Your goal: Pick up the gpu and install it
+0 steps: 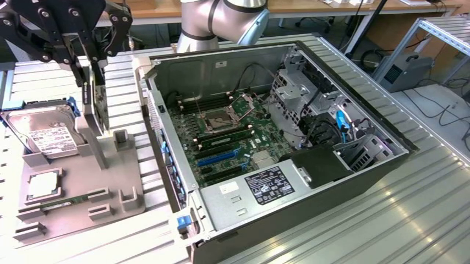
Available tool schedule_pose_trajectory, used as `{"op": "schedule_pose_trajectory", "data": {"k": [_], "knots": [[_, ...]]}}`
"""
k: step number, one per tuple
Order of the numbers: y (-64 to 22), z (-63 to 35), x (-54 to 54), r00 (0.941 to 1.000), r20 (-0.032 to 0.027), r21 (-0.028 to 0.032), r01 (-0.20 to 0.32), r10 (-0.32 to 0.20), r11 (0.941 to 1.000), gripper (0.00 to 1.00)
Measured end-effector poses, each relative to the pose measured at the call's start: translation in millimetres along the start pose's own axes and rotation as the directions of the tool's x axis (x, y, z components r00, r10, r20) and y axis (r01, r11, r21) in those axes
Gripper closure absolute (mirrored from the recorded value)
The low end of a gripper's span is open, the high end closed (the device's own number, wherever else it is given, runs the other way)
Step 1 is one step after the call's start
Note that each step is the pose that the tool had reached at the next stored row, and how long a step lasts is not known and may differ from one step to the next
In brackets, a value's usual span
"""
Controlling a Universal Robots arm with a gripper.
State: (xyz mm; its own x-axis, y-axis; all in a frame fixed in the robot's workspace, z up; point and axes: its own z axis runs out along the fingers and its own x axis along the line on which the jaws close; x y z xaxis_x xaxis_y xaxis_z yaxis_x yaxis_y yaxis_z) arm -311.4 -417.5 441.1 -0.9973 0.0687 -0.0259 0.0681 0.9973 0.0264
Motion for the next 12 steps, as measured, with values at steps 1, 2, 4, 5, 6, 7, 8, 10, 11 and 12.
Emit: {"op": "schedule_pose_trajectory", "data": {"k": [1, 2, 4, 5, 6, 7, 8, 10, 11, 12], "knots": [[0.0, -1.5, 0.0, 1.0, 0.0, 0.0, 0.0, 0.0, 1.0, 0.73], [0.1, -2.8, 0.0, 1.0, 0.0, -0.0001, 0.0, 0.0, 1.0, 0.73], [0.1, -4.4, -0.1, 1.0, 0.0, 0.0, 0.0, 0.0, 1.0, 0.73], [0.1, -5.2, -0.1, 1.0, 0.0, -0.0001, 0.0, 0.0, 1.0, 0.73], [0.2, -5.8, -0.1, 1.0, 0.0, -0.0001, 0.0, 0.0, 1.0, 0.73], [0.2, -6.5, -0.2, 1.0, 0.0, -0.0001, 0.0, 0.0, 1.0, 0.73], [0.2, -7.2, -0.2, 1.0, 0.0, -0.0001, 0.0, 0.0, 1.0, 0.73], [0.2, -8.6, -0.2, 1.0, 0.0, -0.0001, 0.0, 0.0, 1.0, 0.73], [0.2, -9.3, -0.2, 1.0, 0.0, -0.0001, 0.0, 0.0, 1.0, 0.73], [0.3, -10.0, -0.2, 1.0, 0.0, 0.0, 0.0, 0.0, 1.0, 0.73]]}}
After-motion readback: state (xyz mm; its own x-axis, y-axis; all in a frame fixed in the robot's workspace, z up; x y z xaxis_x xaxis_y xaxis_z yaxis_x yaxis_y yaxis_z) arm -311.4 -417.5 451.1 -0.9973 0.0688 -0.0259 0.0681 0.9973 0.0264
